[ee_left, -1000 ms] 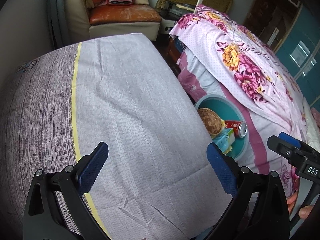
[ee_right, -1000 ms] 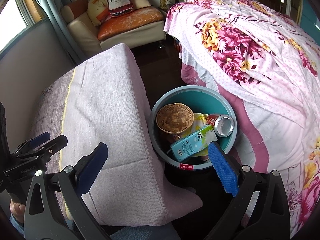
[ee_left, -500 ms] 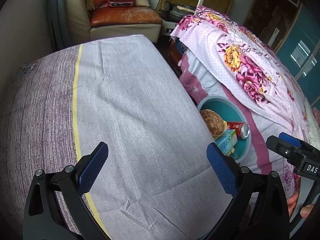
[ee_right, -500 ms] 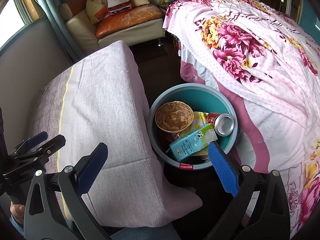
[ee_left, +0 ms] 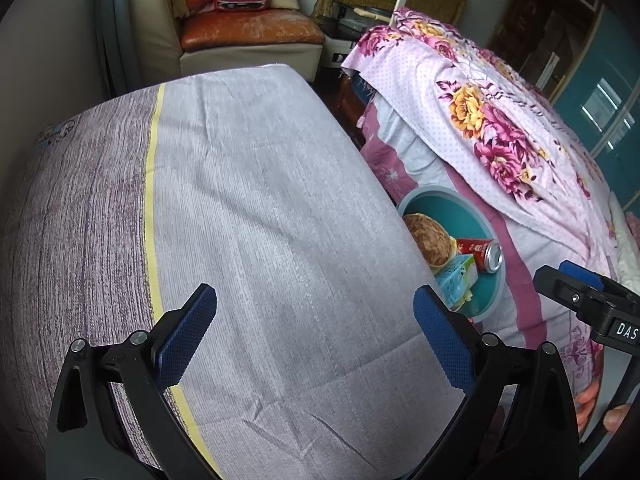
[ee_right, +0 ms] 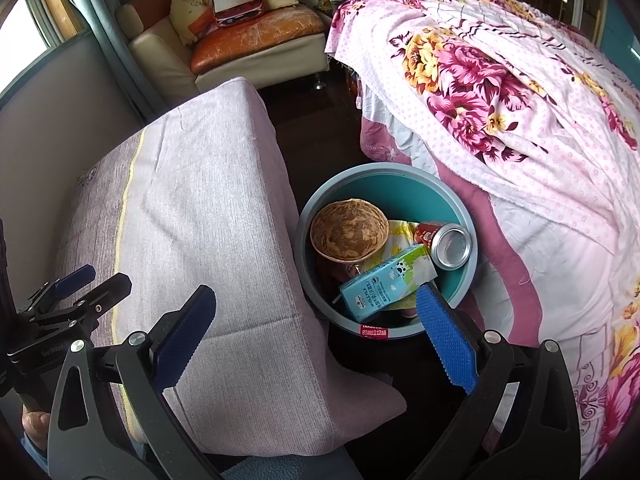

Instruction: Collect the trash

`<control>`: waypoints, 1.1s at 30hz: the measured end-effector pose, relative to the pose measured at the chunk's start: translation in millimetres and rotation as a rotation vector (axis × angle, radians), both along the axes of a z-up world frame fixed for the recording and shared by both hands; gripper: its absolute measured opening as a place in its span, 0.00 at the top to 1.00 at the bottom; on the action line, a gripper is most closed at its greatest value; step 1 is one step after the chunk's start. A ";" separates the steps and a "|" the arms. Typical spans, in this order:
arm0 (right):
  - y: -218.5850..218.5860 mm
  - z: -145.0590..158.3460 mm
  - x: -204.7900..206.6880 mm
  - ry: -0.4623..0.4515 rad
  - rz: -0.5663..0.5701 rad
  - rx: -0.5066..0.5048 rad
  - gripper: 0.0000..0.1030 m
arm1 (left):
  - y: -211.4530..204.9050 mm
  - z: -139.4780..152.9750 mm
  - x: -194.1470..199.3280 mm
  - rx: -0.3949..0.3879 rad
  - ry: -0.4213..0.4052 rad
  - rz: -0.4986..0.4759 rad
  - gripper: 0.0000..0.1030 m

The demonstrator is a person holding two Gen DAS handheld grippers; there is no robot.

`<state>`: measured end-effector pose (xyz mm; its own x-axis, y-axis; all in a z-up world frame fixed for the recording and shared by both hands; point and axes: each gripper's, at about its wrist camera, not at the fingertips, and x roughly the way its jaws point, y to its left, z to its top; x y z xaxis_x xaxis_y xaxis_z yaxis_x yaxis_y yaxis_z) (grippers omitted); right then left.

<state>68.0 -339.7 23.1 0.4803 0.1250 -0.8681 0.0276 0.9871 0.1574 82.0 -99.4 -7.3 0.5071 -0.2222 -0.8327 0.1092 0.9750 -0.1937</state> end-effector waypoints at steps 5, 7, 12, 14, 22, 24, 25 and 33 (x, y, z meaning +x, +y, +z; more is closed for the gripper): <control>-0.2 -0.1 0.1 0.000 0.000 0.001 0.07 | -0.2 0.3 -0.1 0.000 0.000 0.000 0.04; -0.2 -0.1 0.1 0.000 0.000 0.000 0.07 | -0.1 0.2 0.0 0.002 0.000 0.000 0.04; -1.3 -1.8 0.1 0.003 0.000 0.002 0.07 | 2.1 -2.2 -0.1 0.002 0.002 0.002 0.04; -1.3 -1.8 0.1 0.002 0.000 0.000 0.07 | 3.2 -3.2 0.0 0.002 0.002 0.003 0.04; -1.4 -3.7 -0.7 0.004 -0.002 -0.001 0.07 | 3.1 -3.7 -0.5 0.007 0.001 0.004 0.04; -1.6 -4.7 -1.5 0.005 -0.003 -0.002 0.07 | 3.3 -4.8 -1.1 0.011 -0.001 0.003 0.04; -1.6 -4.2 -0.8 0.005 -0.002 -0.003 0.07 | 4.5 -5.5 -1.2 0.014 -0.003 0.002 0.04; -1.5 -4.9 -0.2 0.003 -0.004 -0.018 0.07 | 2.6 -4.8 -3.2 0.025 -0.002 0.010 0.04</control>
<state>67.8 -341.3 18.2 0.4784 0.1073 -0.8716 0.0322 0.9897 0.1395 78.8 -96.8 -12.1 0.5112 -0.1963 -0.8367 0.0998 0.9805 -0.1691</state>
